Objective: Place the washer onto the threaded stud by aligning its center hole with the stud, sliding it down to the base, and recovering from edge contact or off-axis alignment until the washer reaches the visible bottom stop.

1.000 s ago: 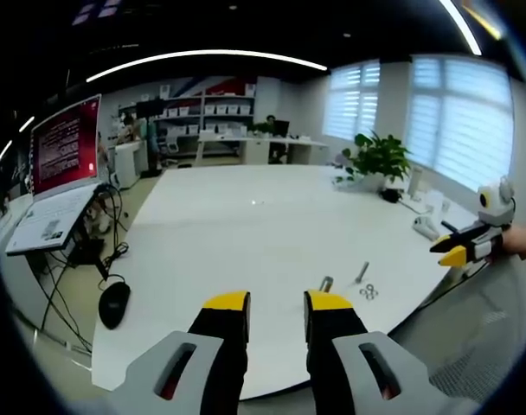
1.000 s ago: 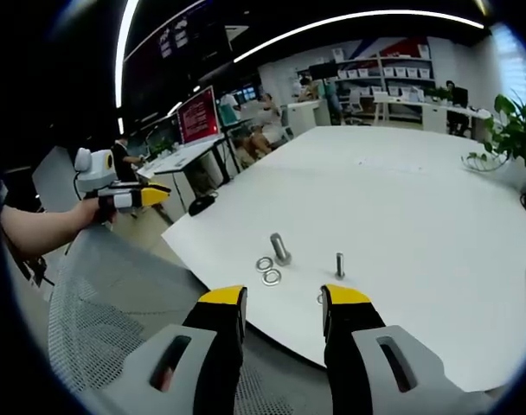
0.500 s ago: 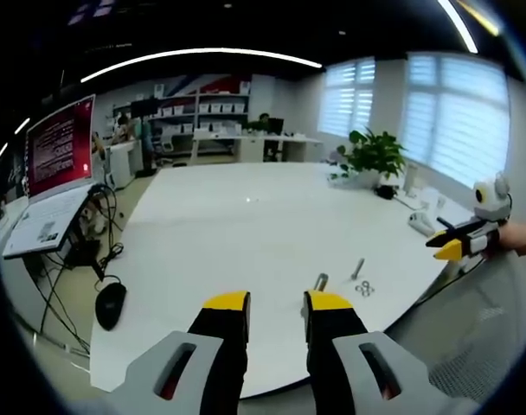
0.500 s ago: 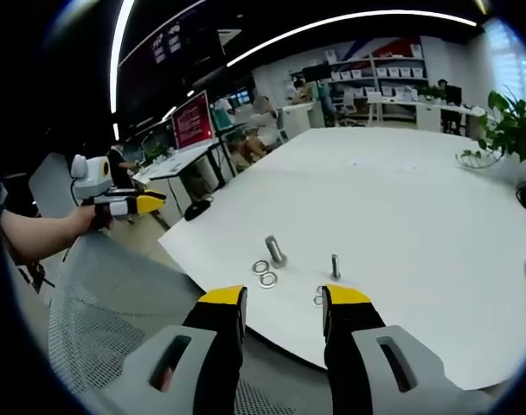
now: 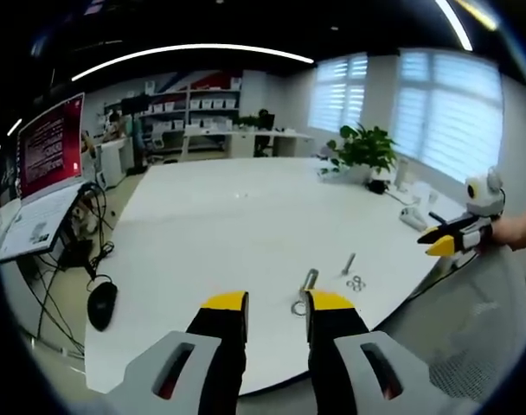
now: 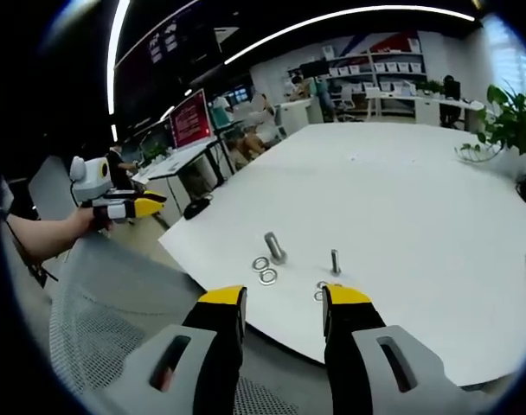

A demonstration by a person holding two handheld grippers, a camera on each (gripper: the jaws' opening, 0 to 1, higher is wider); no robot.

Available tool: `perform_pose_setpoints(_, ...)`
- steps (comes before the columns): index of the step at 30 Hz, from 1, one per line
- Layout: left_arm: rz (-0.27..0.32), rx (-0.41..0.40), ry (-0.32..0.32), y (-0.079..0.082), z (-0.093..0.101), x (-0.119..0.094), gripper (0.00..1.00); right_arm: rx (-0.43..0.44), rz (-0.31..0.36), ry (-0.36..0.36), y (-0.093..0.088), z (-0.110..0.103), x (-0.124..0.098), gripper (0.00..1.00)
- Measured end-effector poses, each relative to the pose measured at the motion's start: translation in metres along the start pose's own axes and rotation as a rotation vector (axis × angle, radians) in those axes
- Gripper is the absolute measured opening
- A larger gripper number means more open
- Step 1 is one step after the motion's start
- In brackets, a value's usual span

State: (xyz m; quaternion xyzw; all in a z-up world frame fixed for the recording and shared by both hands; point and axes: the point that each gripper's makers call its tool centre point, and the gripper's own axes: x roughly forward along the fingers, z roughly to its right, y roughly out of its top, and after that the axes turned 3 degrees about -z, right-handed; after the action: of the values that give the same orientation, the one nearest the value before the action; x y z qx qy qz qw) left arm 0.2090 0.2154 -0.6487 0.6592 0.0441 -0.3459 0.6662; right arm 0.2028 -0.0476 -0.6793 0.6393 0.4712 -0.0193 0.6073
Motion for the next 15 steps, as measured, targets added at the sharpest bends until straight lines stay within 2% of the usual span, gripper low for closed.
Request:
perform_pose_setpoints(2, -0.012, 0.002, -0.021, -0.002, 0.004, 0.001, 0.25, 0.007, -0.019, -0.013, -0.003, 0.003, 0.001, 0.38)
perform_pose_setpoints(5, -0.033, 0.028, -0.056, -0.005, 0.012, 0.004, 0.26, -0.046, -0.087, -0.028, -0.014, 0.003, 0.004, 0.38)
perform_pose_setpoints(8, -0.037, 0.052, -0.082, -0.006, 0.019, 0.004, 0.26, -0.049, -0.089, -0.036, -0.014, 0.003, 0.003, 0.38)
perform_pose_setpoints(15, -0.018, 0.033, -0.102, -0.003, 0.021, 0.003, 0.26, -0.037, -0.099, -0.054, -0.016, 0.008, 0.002, 0.38)
